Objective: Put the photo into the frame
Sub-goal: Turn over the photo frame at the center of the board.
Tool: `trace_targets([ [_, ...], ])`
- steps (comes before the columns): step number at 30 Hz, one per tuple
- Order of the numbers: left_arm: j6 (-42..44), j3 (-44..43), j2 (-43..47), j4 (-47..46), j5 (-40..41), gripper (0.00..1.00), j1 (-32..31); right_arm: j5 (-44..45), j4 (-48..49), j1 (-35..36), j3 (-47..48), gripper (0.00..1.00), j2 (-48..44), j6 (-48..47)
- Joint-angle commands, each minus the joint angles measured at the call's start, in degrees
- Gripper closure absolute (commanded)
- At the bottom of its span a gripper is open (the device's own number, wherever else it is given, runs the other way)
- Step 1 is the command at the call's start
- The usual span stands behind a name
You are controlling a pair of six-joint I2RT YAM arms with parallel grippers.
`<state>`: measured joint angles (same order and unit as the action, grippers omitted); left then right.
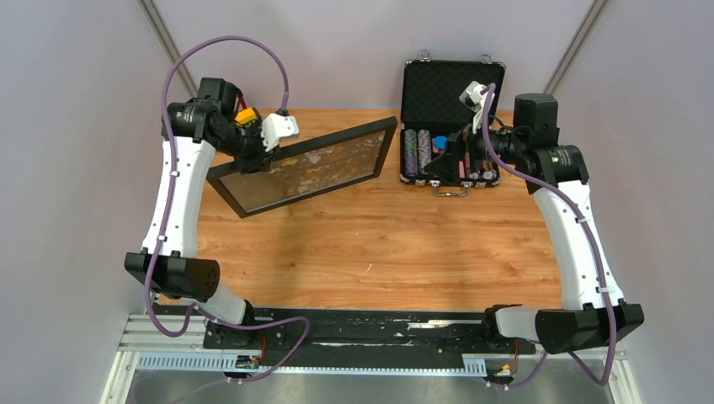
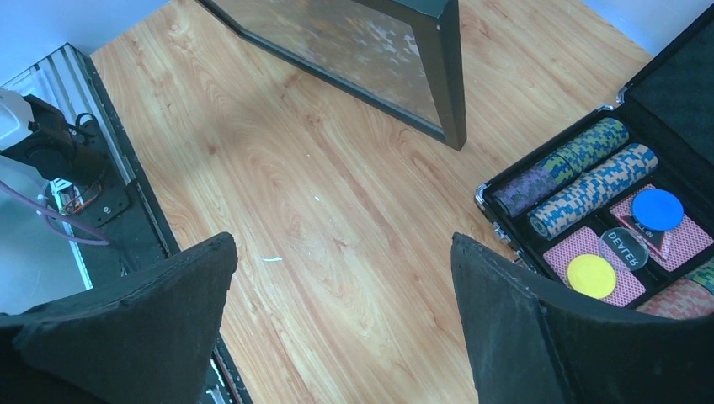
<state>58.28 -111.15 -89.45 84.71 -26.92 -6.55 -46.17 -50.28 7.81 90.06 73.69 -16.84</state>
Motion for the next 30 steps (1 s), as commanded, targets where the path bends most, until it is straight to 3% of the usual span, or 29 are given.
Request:
trace_targets([
  [1, 2.1, -2.31, 0.5, 3.59, -2.78, 1.0, -0.05, -0.54, 1.46, 1.04, 2.28, 0.04, 0.13, -1.26],
  [18, 3.38, -5.18, 0.42, 6.56, -6.88, 1.0, -0.05, 3.18, 2.33, 5.01, 2.5, 0.04, 0.63, -2.24],
  [30, -3.57, -12.78, -3.49, 9.53, -11.17, 1.0, -0.05, 3.58, 4.52, 5.05, 0.1, 0.04, -1.56, 0.89],
])
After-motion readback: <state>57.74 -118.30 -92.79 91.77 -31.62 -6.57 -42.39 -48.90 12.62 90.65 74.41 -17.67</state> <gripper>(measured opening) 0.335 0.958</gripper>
